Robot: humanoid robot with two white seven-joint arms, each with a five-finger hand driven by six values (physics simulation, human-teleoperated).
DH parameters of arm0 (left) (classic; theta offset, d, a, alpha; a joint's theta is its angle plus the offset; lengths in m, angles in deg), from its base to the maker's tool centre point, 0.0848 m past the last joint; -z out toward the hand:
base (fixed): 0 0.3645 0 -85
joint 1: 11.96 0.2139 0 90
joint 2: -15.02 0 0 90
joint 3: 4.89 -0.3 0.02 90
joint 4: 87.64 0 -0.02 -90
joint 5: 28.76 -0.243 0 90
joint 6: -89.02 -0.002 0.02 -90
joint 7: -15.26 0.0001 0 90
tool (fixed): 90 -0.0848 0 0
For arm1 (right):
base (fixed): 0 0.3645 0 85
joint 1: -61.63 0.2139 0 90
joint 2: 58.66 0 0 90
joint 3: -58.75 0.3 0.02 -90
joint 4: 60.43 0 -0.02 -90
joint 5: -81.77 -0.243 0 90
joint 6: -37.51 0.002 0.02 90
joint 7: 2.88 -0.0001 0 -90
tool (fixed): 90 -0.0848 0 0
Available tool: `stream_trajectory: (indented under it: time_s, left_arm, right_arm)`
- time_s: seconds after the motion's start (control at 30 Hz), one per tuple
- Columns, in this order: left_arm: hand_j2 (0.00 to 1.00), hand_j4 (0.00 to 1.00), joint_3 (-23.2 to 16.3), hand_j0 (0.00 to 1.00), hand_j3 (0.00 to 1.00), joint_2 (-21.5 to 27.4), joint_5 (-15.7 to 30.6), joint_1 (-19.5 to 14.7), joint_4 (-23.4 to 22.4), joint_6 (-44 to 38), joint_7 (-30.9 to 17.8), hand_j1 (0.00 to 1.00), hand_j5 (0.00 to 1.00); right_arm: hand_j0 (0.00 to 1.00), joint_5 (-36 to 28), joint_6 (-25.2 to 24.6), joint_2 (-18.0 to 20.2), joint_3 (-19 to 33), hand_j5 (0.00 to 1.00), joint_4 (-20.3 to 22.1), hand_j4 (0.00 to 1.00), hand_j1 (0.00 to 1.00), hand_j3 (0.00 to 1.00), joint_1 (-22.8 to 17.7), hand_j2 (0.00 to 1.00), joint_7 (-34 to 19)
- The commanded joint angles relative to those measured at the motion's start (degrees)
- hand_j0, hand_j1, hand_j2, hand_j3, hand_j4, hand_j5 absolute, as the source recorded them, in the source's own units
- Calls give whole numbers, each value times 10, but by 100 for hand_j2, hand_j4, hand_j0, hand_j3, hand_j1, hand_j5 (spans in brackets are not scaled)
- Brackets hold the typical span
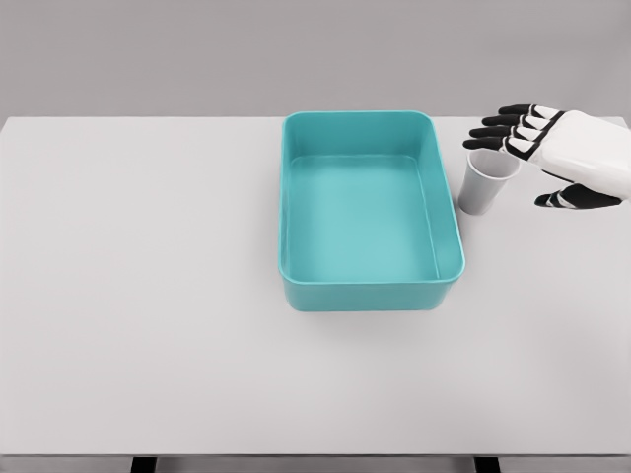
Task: Put the paper cup into the basket with your right arm
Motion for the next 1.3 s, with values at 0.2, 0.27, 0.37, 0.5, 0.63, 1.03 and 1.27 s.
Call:
stream_trajectory:
  time_s: [0.2,0.27,0.37,0.5,0.63,1.03,1.27]
  left_arm:
    - [100,100,0,100,100,0,0,0,0,0,0,100,100]
    - [100,100,0,100,100,0,0,0,0,0,0,100,100]
    - [100,100,0,100,100,0,0,0,0,0,0,100,100]
    - [100,100,0,100,100,0,0,0,0,0,0,100,100]
    - [100,100,0,100,100,0,0,0,1,0,0,100,100]
    - [100,100,0,100,100,0,0,0,1,0,0,100,100]
    - [100,100,0,100,100,0,0,0,0,0,0,100,100]
  right_arm:
    - [100,3,-1,0,0,100,-10,100,100,100,-1,100,-1]
    - [100,-6,-1,-13,2,100,-21,100,100,100,3,100,1]
    - [100,-72,-118,-53,2,100,-35,100,100,100,4,100,0]
    - [100,-76,-270,-71,17,100,-35,100,100,100,7,100,-1]
    - [100,-120,-353,-137,11,100,-120,100,100,100,75,100,-73]
    - [100,-226,-414,-36,-236,100,-193,100,100,100,231,100,-73]
    - [100,-225,-412,-50,-307,100,-245,100,100,100,269,100,-73]
